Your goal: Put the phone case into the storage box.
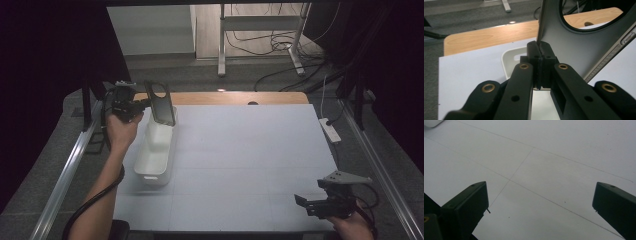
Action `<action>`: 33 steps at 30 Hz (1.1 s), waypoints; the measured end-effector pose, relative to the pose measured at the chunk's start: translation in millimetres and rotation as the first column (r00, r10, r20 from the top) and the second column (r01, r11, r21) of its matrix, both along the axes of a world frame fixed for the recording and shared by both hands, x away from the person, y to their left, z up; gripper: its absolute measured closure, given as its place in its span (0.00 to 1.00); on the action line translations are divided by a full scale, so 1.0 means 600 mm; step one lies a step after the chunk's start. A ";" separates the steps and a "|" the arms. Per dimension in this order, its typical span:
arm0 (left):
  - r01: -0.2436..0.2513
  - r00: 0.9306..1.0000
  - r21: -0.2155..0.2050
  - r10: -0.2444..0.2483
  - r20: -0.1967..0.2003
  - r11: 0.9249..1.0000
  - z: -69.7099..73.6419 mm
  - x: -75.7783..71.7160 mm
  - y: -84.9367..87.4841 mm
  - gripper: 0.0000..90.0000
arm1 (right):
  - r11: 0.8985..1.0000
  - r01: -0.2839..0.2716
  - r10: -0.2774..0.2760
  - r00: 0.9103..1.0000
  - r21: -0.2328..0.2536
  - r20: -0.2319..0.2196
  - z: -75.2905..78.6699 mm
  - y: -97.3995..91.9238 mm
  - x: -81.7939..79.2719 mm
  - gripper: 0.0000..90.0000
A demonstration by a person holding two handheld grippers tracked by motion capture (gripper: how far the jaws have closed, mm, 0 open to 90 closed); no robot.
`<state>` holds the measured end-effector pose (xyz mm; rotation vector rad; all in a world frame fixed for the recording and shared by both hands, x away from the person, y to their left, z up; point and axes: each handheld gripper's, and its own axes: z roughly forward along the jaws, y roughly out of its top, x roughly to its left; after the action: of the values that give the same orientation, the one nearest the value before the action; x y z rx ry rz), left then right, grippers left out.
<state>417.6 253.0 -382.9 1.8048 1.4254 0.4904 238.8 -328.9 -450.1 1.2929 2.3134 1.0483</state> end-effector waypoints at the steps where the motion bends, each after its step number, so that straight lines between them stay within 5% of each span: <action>1: -0.003 1.000 -0.002 0.003 0.001 1.000 -0.002 0.003 0.001 0.99 | 1.000 -0.001 0.001 1.000 0.000 0.001 0.000 0.000 0.000 0.02; 33: -0.107 0.993 0.029 0.108 -0.051 0.994 -0.070 0.056 0.006 0.99 | 0.999 -0.030 0.030 1.000 -0.012 -0.010 -0.001 0.004 0.000 0.03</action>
<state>451.0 256.4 -425.0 1.7800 1.5650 0.5225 239.0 -326.7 -450.8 1.2654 2.3497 1.0376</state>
